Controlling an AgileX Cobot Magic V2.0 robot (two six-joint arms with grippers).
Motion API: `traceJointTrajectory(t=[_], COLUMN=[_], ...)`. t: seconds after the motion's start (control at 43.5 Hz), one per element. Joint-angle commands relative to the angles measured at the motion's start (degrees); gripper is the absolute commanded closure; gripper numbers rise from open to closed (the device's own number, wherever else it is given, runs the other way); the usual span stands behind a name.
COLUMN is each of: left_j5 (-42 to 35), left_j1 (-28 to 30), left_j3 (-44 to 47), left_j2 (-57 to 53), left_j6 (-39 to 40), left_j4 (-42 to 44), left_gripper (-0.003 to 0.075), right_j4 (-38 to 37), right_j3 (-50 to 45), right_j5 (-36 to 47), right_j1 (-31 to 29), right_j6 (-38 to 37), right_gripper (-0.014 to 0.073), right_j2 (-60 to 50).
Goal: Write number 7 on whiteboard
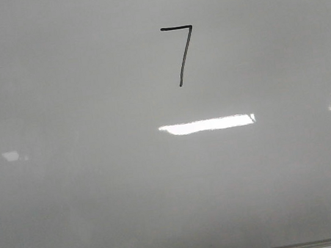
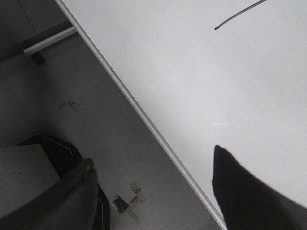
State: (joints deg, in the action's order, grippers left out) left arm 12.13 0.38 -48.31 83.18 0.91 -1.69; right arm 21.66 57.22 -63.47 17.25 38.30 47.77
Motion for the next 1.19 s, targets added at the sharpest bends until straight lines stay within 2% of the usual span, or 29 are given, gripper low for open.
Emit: traceJointTrajectory(t=[0.0, 0.138, 0.253, 0.391, 0.574, 0.689, 1.011, 1.172], left_j5=[-4.44, -4.44, -3.83, -0.72, 7.44, 11.53, 22.46, 24.32], left_j1=[0.08, 0.08, 0.08, 0.08, -0.18, -2.62, -18.64, -24.02], left_j3=[-1.54, -1.54, -1.54, -1.54, -2.12, -2.12, 0.53, 4.01], left_j2=[-0.56, -0.56, -1.76, -6.58, -16.29, -24.17, -42.85, -50.09], left_j6=[0.81, 0.81, 0.81, 0.81, -0.27, -1.54, -3.66, -3.66], left_j4=[-0.56, -0.56, -0.45, -0.33, -0.16, -0.16, -0.16, -1.97], left_gripper=[0.0606, 0.0435, 0.0352, 0.0349, 0.0353, 0.0353, 0.0353, 0.0353], right_j4=[1.1, 1.1, 0.89, -2.63, -11.89, -15.88, -16.4, -17.84], right_j3=[1.72, 1.72, 1.72, 1.72, 1.72, 1.62, -3.02, -6.84], right_j5=[2.41, 2.67, 3.33, 4.36, 4.48, 4.54, 5.76, 5.9], right_j1=[-0.36, -0.37, -0.37, -0.37, -0.37, -0.37, -0.37, -0.37], right_j6=[0.04, -0.02, -0.77, -6.75, -25.63, -33.13, -35.49, -37.06], right_gripper=[0.0064, 0.0064, 0.0064, 0.0064, 0.0064, 0.0064, 0.0064, 0.0064], right_j2=[-0.36, -0.36, -0.48, -1.68, -3.25, -5.08, -12.77, -16.47])
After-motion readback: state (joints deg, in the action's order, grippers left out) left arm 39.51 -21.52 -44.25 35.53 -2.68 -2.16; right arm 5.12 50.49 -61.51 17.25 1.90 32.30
